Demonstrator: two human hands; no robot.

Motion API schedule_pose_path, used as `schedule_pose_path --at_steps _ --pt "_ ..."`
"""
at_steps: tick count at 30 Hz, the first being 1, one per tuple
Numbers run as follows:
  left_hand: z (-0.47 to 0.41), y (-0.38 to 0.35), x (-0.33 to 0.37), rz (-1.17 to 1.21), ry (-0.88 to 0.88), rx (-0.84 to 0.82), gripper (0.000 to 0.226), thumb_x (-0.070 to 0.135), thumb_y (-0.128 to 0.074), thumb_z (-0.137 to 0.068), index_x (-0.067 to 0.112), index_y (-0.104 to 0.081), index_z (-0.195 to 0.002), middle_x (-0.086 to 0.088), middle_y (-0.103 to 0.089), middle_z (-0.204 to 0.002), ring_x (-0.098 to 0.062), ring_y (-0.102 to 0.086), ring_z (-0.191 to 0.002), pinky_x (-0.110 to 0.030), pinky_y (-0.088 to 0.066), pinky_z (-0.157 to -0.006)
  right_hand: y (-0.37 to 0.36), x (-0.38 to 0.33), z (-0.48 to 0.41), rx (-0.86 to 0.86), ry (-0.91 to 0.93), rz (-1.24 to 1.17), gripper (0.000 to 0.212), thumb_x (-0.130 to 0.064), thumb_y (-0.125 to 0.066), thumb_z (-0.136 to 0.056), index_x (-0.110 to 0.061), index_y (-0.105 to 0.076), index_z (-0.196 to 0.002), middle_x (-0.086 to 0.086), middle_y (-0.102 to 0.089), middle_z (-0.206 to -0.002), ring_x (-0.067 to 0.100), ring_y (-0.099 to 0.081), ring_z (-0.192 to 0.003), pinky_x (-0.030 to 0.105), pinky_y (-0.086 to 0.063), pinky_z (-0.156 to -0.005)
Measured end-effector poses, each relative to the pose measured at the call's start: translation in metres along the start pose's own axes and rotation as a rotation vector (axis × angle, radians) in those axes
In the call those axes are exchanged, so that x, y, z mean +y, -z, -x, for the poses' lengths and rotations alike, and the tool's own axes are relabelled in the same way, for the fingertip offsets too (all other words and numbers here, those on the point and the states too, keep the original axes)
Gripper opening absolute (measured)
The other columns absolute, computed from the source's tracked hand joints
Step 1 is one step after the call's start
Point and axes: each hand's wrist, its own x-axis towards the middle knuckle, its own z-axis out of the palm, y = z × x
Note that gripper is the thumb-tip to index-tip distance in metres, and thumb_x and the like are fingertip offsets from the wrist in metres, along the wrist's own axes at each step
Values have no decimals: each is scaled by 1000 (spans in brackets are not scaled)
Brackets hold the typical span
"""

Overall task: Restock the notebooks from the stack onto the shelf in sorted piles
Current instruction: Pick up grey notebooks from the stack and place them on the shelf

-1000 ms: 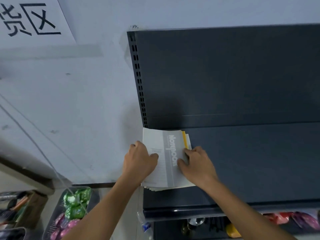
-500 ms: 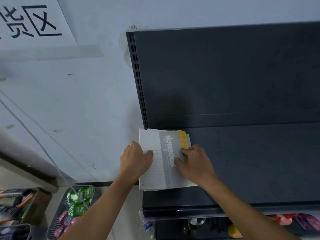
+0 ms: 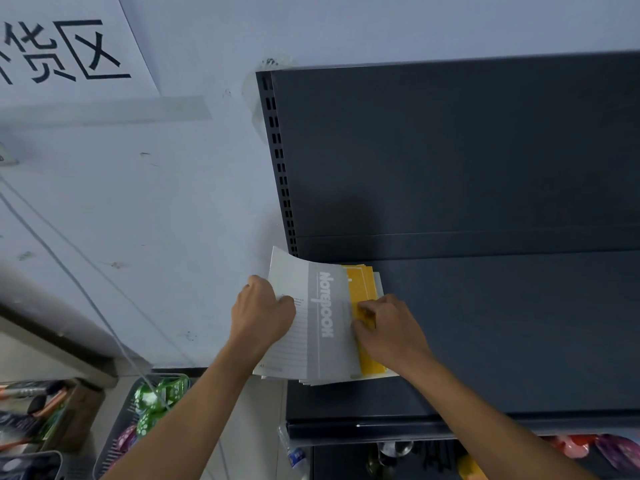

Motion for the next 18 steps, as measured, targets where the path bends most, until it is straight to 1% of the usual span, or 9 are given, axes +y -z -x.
schedule_pose_path --at_steps 2,4,6,8,10,12,15,16,18 --pt "-1 5 -1 66 0 -27 17 17 -52 -93 8 -40 -102 -6 -58 -94 -26 -61 -85 -40 -53 -68 1 -2 0 -14 11 39 30 -36 -55 -94 -14 -68 -110 -1 -52 -115 16 -47 -108 34 -49 -81" --pt "-3 9 -1 162 -9 -62 15 16 -49 -95 12 -35 -100 -10 -61 -92 -23 -60 -74 -36 -48 -57 2 -4 -1 -25 7 69 26 -37 -52 -96 -17 -69 -97 -2 -52 -111 16 -47 -105 35 -50 -80" --pt "-5 13 0 242 -40 -98 17 17 -48 -98 17 -31 -99 -10 -63 -92 -19 -58 -68 -31 -45 -48 5 -8 -2 -47 -24 48 36 -42 -47 -99 -19 -63 -77 -1 -53 -103 20 -48 -107 41 -52 -84" --pt "-8 15 3 302 -57 -132 16 21 -50 -101 20 -34 -105 -5 -64 -97 -17 -64 -72 -28 -51 -48 9 -14 -4 -64 -82 -79 48 -53 -40 -100 -21 -53 -67 2 -55 -95 22 -51 -107 43 -50 -88" --pt "-9 13 9 390 -45 -194 20 27 -52 -102 22 -37 -114 -1 -63 -102 -15 -67 -82 -26 -54 -52 16 -19 -6 -48 -135 -246 48 -62 -38 -98 -23 -56 -78 0 -59 -96 18 -55 -100 39 -49 -86" --pt "-9 4 17 467 -45 -266 26 27 -54 -103 20 -36 -120 2 -62 -105 -12 -66 -86 -20 -52 -49 27 -22 -6 11 -214 -382 49 -66 -49 -93 -19 -61 -97 -3 -65 -99 15 -62 -94 33 -52 -78" --pt "-9 -15 35 423 -124 -272 32 24 -57 -102 18 -31 -121 6 -56 -100 -9 -60 -82 -14 -46 -46 44 -18 1 105 -249 -340 43 -57 -70 -84 -17 -55 -87 -5 -62 -82 9 -60 -71 23 -45 -55" --pt "-9 -21 42 369 -173 -252 33 24 -57 -102 18 -30 -120 10 -52 -97 -6 -57 -80 -15 -43 -48 50 -13 3 128 -257 -310 41 -52 -73 -84 -15 -56 -86 -4 -63 -80 11 -61 -71 26 -48 -56" --pt "-5 -34 55 266 -273 -222 32 26 -56 -101 19 -30 -118 12 -50 -91 -1 -51 -74 -16 -36 -52 63 -2 11 164 -316 -343 30 -40 -75 -86 -14 -63 -95 -3 -70 -86 13 -68 -79 35 -59 -70"
